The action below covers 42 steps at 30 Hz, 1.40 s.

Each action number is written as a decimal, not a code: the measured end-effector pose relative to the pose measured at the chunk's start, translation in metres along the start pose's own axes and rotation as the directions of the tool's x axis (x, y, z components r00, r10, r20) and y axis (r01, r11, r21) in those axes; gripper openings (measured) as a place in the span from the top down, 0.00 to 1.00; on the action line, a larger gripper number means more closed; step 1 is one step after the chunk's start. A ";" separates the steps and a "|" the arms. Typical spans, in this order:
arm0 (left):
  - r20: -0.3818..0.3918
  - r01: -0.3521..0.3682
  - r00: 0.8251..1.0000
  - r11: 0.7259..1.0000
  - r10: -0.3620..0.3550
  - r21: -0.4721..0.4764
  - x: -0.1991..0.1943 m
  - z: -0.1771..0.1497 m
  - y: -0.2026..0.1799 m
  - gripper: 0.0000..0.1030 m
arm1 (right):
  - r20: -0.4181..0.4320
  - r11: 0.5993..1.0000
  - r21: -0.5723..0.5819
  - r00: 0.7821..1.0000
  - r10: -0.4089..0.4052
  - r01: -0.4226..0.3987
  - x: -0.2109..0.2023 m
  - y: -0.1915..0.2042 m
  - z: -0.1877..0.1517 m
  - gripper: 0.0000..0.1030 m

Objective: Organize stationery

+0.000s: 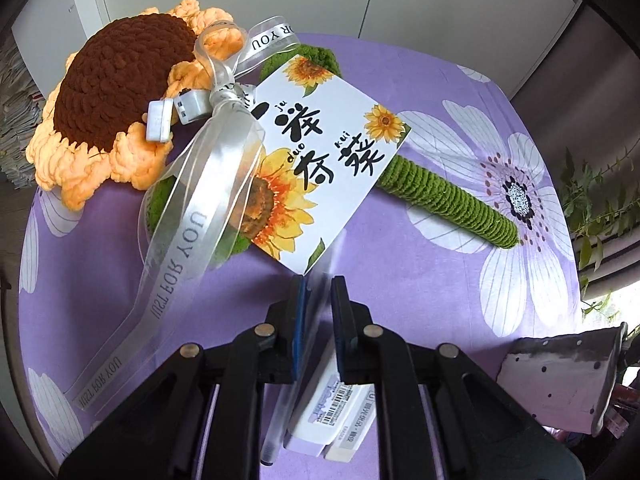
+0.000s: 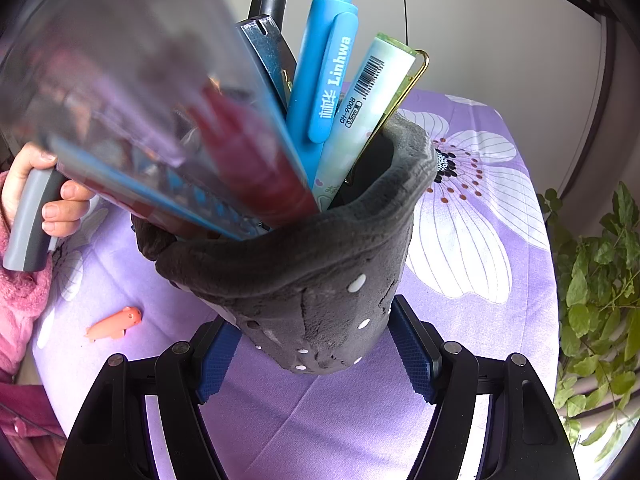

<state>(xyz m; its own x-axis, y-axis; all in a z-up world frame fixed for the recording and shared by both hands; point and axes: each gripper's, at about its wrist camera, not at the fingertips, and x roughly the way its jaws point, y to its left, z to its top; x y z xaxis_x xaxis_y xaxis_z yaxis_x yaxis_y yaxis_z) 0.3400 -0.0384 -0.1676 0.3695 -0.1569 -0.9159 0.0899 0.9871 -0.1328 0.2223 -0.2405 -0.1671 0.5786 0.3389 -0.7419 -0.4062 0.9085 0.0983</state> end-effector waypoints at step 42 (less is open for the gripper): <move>0.337 0.158 0.914 0.962 -0.228 0.223 -0.193 -0.068 -0.033 0.92 | 0.000 1.000 0.000 1.000 0.000 0.000 0.000 0.000 0.000 0.29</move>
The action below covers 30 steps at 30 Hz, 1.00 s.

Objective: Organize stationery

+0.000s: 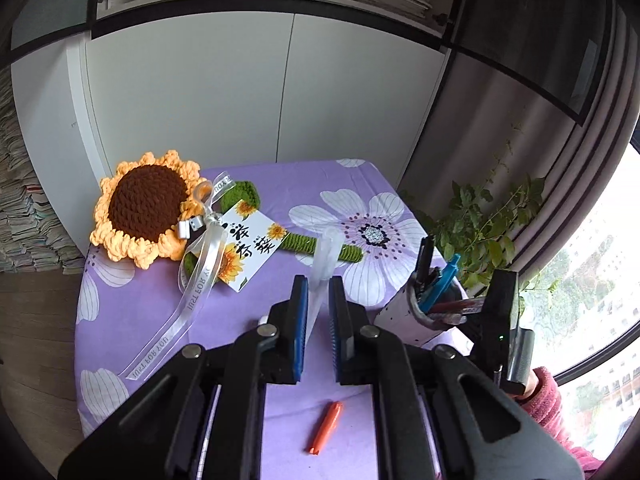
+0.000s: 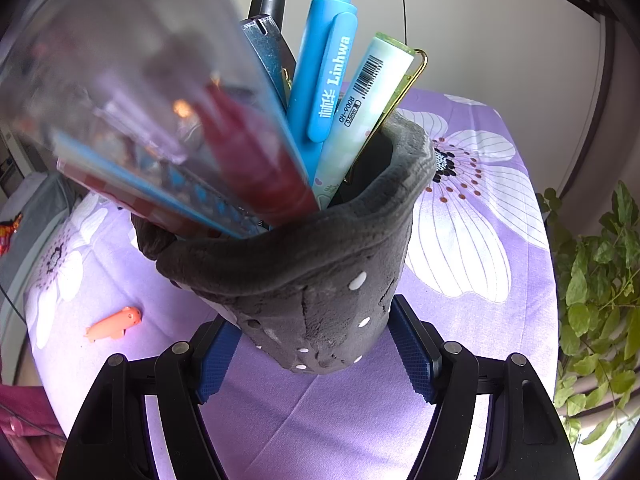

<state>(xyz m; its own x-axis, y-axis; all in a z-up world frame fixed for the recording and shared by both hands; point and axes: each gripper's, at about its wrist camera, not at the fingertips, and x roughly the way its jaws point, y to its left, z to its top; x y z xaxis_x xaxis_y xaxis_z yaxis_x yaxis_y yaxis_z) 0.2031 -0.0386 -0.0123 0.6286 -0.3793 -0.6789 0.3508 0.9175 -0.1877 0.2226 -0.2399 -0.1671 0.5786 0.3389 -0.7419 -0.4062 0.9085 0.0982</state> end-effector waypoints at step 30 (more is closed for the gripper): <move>-0.120 0.158 0.982 0.980 -0.144 0.117 0.061 0.004 -0.076 0.92 | 0.000 1.000 0.001 1.000 0.001 -0.001 0.000 0.000 -0.001 0.29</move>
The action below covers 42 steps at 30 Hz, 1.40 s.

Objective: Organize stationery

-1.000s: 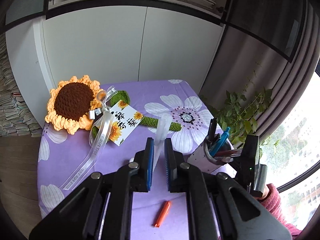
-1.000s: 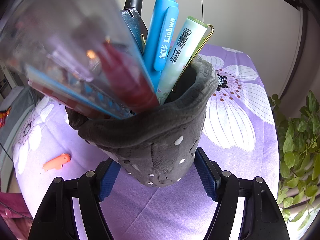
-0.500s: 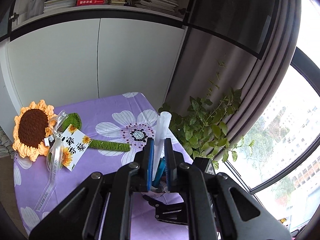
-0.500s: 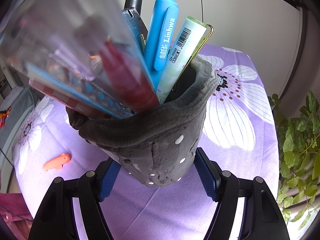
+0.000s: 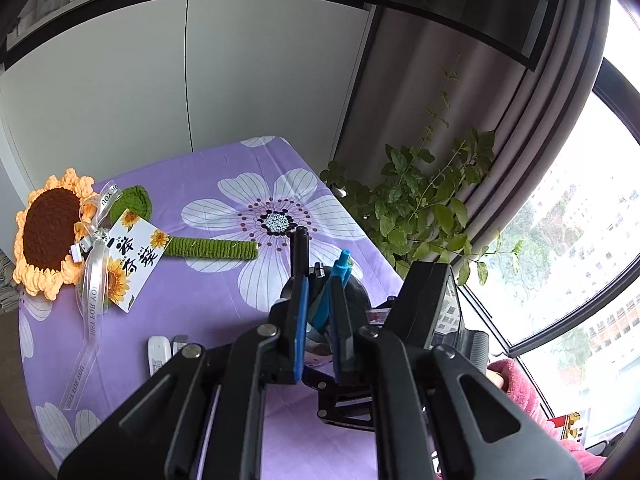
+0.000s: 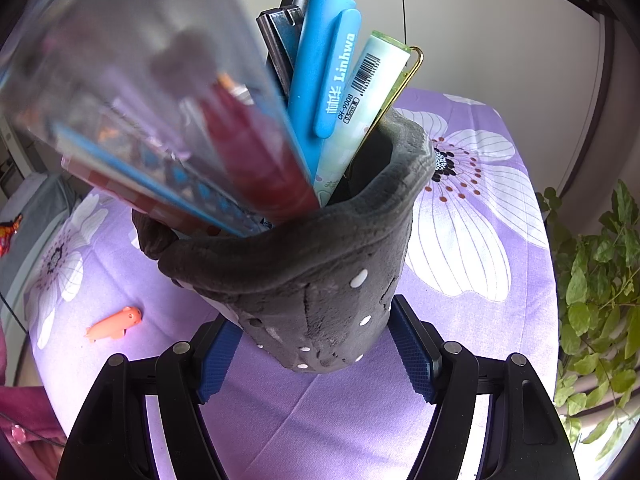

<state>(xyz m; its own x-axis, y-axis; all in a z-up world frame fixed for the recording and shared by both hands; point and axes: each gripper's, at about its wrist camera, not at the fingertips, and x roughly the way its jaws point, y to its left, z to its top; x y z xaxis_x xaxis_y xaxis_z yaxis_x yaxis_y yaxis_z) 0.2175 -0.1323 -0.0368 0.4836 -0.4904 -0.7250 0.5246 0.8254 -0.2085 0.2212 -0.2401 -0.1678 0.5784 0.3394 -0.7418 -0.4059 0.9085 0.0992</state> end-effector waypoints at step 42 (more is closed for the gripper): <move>-0.276 -0.174 0.943 0.983 0.185 0.065 0.048 -0.120 0.051 0.89 | 0.001 1.000 0.004 1.000 -0.001 0.001 0.000 0.000 -0.002 0.29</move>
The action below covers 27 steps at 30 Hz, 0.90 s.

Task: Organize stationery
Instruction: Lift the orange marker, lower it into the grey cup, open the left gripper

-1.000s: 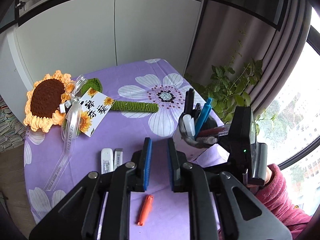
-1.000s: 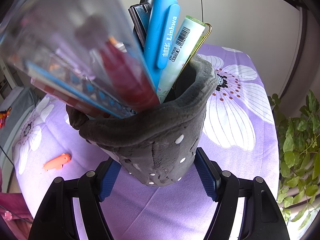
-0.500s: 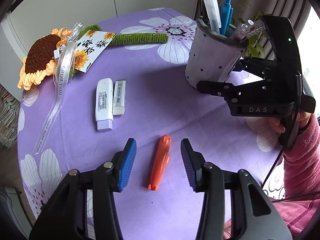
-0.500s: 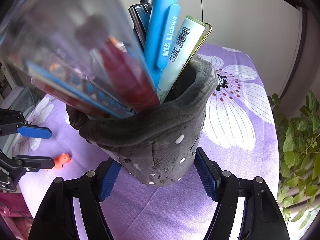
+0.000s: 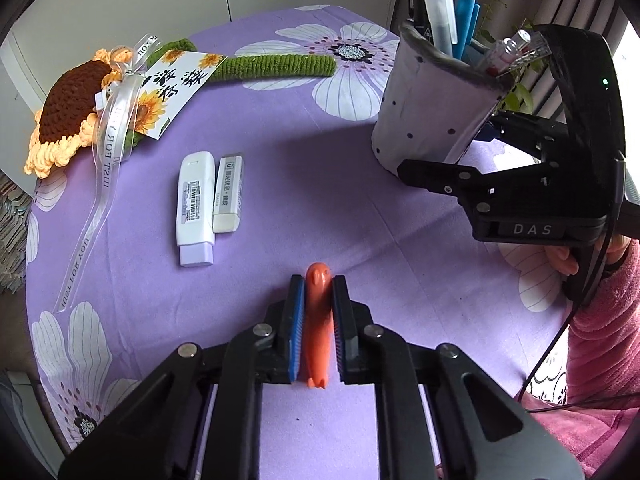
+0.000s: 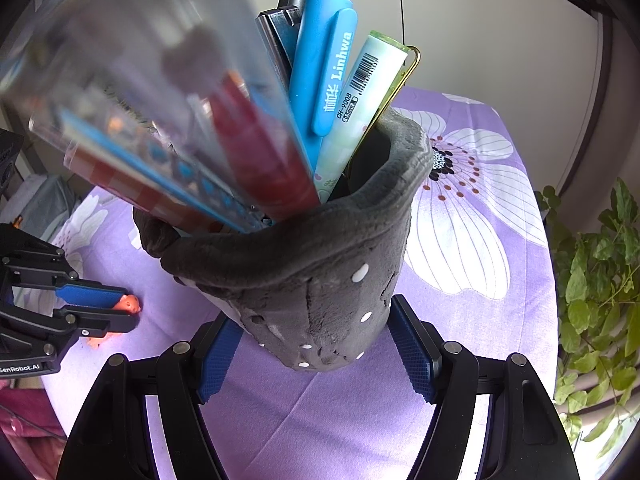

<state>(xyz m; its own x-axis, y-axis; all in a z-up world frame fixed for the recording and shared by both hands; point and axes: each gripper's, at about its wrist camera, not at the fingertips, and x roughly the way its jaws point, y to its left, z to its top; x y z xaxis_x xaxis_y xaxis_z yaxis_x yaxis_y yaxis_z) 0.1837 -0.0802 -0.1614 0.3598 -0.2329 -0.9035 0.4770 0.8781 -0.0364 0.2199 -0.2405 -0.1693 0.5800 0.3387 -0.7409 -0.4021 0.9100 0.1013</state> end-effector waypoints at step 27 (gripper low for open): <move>0.337 0.042 0.940 0.999 -0.050 0.033 -0.102 0.068 -0.028 0.89 | 0.000 1.000 0.000 1.000 0.000 0.000 0.000 0.000 0.000 0.29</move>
<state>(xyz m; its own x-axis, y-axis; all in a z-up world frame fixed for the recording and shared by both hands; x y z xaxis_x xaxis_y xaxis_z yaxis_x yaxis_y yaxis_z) 0.1885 -0.1094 -0.0388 0.5845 -0.4037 -0.7038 0.5174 0.8536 -0.0599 0.2197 -0.2403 -0.1694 0.5800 0.3389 -0.7408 -0.4020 0.9100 0.1016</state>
